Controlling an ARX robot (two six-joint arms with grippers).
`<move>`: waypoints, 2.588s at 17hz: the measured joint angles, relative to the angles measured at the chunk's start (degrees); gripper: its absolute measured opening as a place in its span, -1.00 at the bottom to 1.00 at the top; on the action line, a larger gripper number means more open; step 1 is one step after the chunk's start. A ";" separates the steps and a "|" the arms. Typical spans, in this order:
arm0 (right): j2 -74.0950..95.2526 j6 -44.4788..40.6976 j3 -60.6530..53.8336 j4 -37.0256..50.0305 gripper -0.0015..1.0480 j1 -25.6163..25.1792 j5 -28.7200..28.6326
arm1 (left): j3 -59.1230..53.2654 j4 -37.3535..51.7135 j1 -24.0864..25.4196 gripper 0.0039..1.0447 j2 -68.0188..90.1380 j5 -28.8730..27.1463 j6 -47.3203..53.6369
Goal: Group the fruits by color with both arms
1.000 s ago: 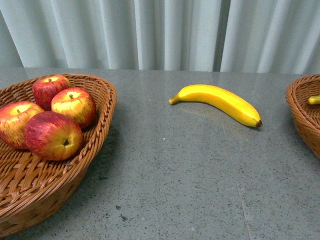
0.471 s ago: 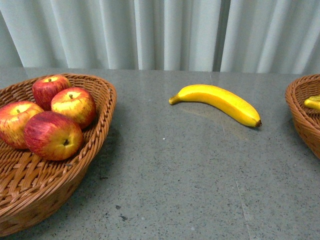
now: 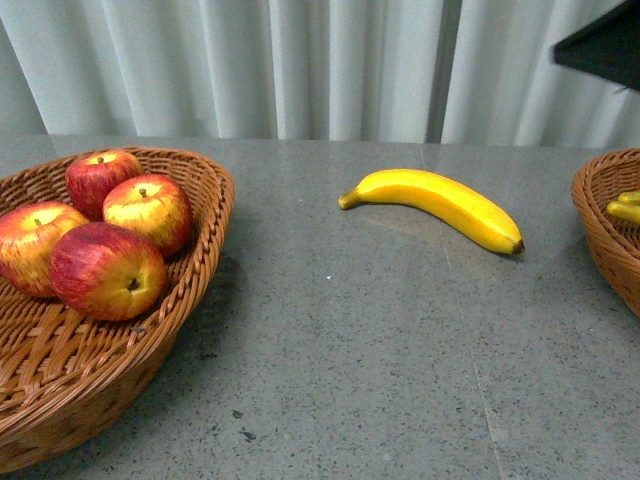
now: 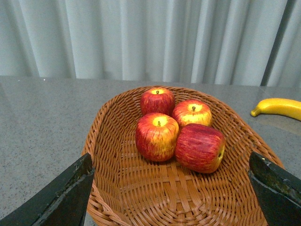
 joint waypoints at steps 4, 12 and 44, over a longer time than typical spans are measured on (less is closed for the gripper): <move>13.94 0.76 12.39 -4.94 0.87 9.94 4.28 | 0.00 -0.02 0.00 0.88 0.00 0.00 0.02; 31.50 -6.32 31.56 -18.91 0.87 10.03 7.72 | 0.00 0.00 0.00 0.88 0.00 0.00 0.02; 12.02 9.51 -0.57 13.07 -0.35 -33.99 -31.39 | 0.00 -0.02 0.00 0.88 0.00 0.00 0.00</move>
